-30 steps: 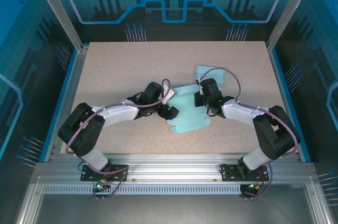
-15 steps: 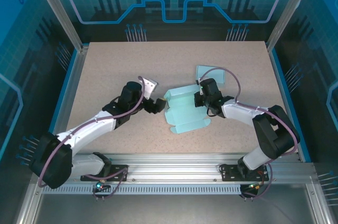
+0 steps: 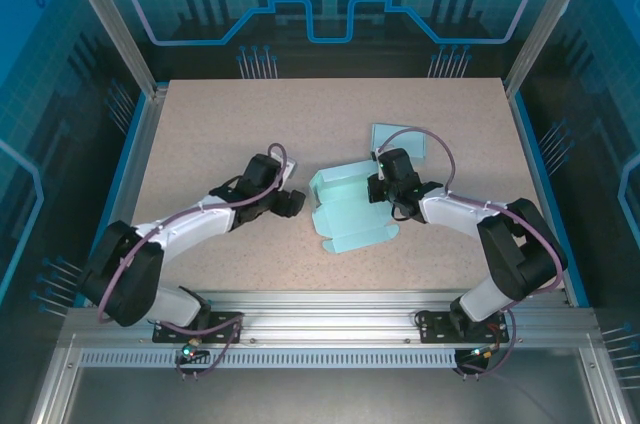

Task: Fold the paper box

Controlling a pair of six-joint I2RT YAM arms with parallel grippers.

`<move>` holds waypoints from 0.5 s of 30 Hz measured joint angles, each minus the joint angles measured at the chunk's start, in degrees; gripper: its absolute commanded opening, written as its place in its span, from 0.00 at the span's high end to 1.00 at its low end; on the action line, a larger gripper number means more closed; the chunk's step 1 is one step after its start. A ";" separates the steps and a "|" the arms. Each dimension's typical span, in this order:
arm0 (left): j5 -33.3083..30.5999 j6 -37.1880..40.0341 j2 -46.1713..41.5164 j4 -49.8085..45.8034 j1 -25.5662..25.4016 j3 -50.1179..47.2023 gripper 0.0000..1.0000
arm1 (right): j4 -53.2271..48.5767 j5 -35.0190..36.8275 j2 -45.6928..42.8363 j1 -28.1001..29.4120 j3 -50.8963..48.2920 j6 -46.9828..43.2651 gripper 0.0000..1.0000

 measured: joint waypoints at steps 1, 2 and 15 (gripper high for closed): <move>-0.09 0.02 0.72 0.00 -0.42 0.68 0.17 | 0.00 0.00 0.00 0.00 0.00 0.00 1.00; -0.13 0.02 1.40 0.02 -1.01 1.27 0.17 | 0.00 0.00 0.00 0.00 0.00 0.00 1.00; -0.09 0.15 8.33 4.17 -6.25 4.92 0.17 | 0.00 0.00 0.00 0.00 0.00 0.00 1.00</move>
